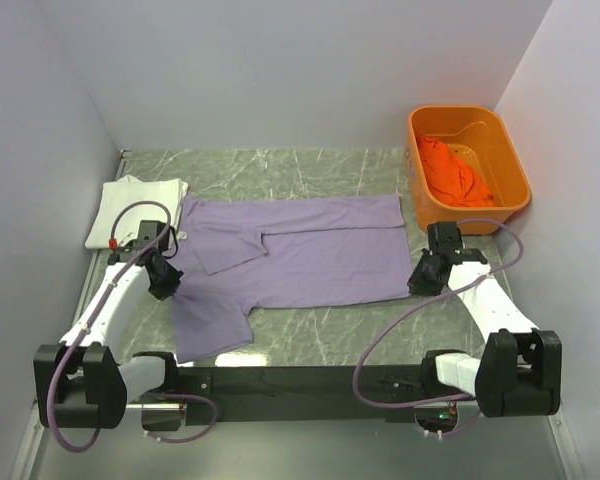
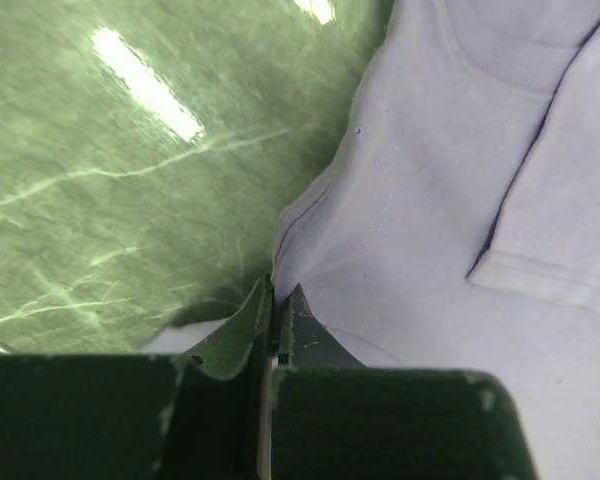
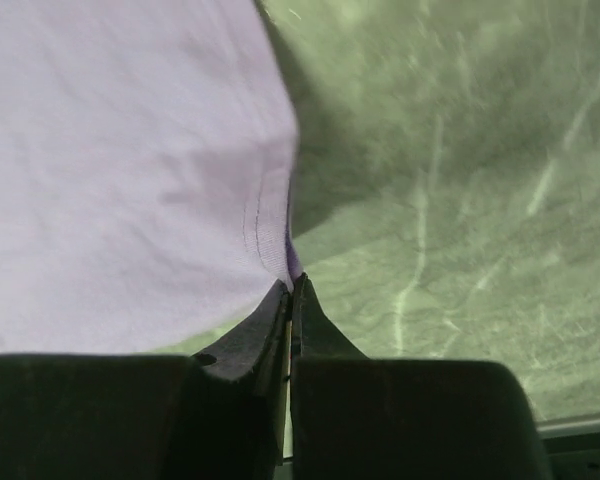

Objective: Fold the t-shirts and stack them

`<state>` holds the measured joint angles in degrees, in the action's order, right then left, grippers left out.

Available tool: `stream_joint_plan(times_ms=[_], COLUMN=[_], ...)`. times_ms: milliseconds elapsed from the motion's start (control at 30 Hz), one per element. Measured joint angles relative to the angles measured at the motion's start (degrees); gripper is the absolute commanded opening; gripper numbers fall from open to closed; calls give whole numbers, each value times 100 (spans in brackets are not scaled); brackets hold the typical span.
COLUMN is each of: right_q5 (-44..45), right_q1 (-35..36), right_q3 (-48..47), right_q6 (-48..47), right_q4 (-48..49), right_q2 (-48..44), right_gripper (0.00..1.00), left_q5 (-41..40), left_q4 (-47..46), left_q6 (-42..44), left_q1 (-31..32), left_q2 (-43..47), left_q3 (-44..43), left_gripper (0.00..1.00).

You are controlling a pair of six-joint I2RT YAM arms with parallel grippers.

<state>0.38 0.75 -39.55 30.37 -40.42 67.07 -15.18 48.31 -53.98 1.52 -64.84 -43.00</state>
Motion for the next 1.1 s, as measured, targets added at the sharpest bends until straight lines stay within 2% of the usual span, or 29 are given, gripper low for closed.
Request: stream_joint_plan(times_ms=[300, 667, 1100], right_q5=[-160, 57, 496], right_q1=[-4, -4, -4], right_q3=[-973, -2227, -2415], right_q6=[-4, 4, 70], right_q4=[-7, 195, 737], right_q2=[726, 1808, 2234], right_gripper=[0, 0, 0], left_q5=[170, 595, 789], left_q4=[203, 111, -94], left_q6=[402, 702, 782], left_q1=[-262, -273, -275], left_q2=[-787, -2109, -2929], left_q3=[-798, -2072, -2756], left_gripper=[3, 1, 1])
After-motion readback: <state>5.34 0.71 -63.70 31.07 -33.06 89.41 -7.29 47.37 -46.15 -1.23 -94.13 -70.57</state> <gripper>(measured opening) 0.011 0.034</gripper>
